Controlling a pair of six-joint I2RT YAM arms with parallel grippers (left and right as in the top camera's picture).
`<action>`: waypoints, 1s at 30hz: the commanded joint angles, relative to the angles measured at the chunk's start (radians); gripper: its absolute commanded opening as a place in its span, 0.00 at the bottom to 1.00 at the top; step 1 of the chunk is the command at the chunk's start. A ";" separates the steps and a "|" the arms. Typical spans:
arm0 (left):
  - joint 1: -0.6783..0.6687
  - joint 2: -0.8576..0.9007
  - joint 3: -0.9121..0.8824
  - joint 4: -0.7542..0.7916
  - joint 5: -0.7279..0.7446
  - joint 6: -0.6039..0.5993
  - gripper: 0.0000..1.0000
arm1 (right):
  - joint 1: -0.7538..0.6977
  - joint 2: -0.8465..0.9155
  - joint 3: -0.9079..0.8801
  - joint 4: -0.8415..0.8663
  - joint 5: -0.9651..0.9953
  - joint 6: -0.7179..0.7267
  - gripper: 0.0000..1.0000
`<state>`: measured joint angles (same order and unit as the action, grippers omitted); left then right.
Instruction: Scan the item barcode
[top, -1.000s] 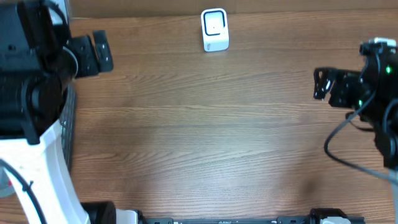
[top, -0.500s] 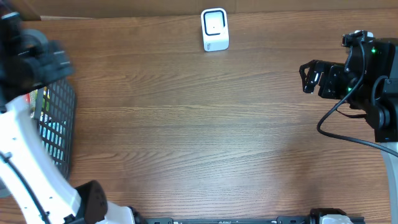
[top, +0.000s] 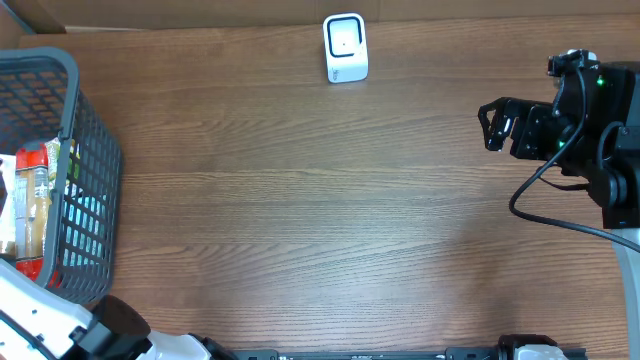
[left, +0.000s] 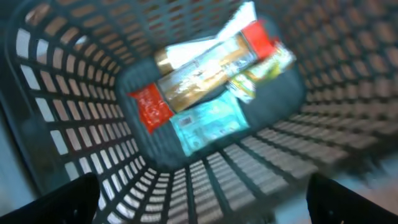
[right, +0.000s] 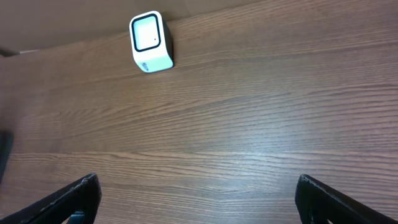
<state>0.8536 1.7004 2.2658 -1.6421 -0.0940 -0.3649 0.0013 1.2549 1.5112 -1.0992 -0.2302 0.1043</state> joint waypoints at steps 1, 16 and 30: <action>0.036 0.013 -0.152 0.080 -0.072 -0.107 0.97 | -0.002 0.008 0.028 -0.003 -0.008 -0.001 1.00; 0.032 0.193 -0.478 0.391 -0.029 0.200 1.00 | -0.002 0.018 0.027 -0.007 -0.037 -0.001 1.00; 0.034 0.359 -0.480 0.469 -0.126 0.273 0.90 | -0.002 0.080 0.027 -0.034 -0.037 -0.001 1.00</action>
<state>0.8852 2.0525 1.7847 -1.2018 -0.1947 -0.1497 0.0017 1.3125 1.5112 -1.1320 -0.2588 0.1040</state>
